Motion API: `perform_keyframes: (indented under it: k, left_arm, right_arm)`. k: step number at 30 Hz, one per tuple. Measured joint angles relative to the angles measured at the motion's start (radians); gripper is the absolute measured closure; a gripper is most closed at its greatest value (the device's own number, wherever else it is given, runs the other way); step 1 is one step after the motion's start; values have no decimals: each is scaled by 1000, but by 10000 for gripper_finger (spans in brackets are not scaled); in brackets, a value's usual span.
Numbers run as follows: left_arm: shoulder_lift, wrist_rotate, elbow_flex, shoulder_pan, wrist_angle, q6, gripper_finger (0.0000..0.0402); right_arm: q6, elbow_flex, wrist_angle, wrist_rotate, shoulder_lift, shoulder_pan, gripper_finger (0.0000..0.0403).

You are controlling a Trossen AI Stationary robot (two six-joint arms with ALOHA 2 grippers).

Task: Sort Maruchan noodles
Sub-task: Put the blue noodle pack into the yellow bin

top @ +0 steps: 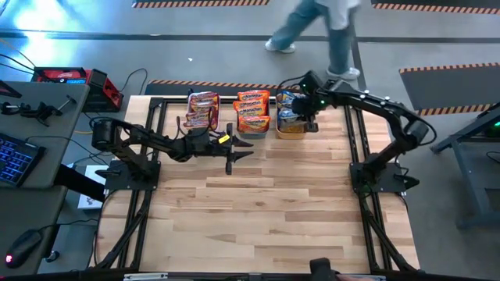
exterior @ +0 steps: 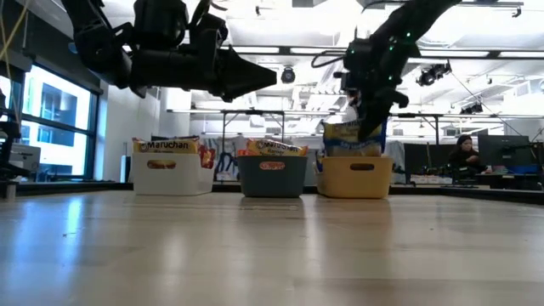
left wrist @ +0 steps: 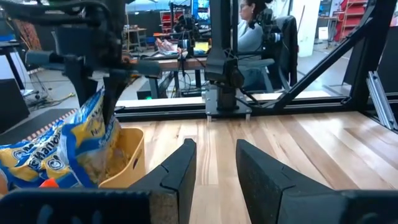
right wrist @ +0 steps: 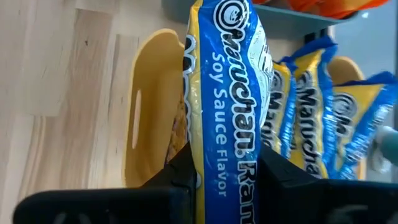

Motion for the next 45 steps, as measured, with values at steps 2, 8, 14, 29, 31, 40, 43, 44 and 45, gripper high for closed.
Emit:
perform_keyframes:
  k: [2,8,14,29,31,40,43,44,45]
  left_arm:
    - [0,0,0,0,0,0,300]
    - [0,0,0,0,-10,0,300]
    - [0,-1,0,6,-22,0,300]
    - [0,-2,0,6,-29,-18,300]
    - [0,-2,0,6,-29,-22,300]
    - [0,-1,0,6,-30,-28,300]
    - [0,0,0,6,-30,-27,300]
    - [0,0,0,6,-30,-27,300]
    - [0,0,0,6,-30,-27,300]
  right_arm:
    - [1,0,3,-6,21,0,335]
    - [43,0,-1,-57,31,7,335]
    - [82,0,-7,-94,50,8,335]
    - [168,-1,11,-42,121,20,302]
    - [181,-2,10,-29,124,24,280]
    - [221,-3,2,85,117,64,182]
    - [216,19,-35,102,104,77,169]
    - [213,35,-53,104,100,83,167]
    - [213,52,-73,104,94,88,166]
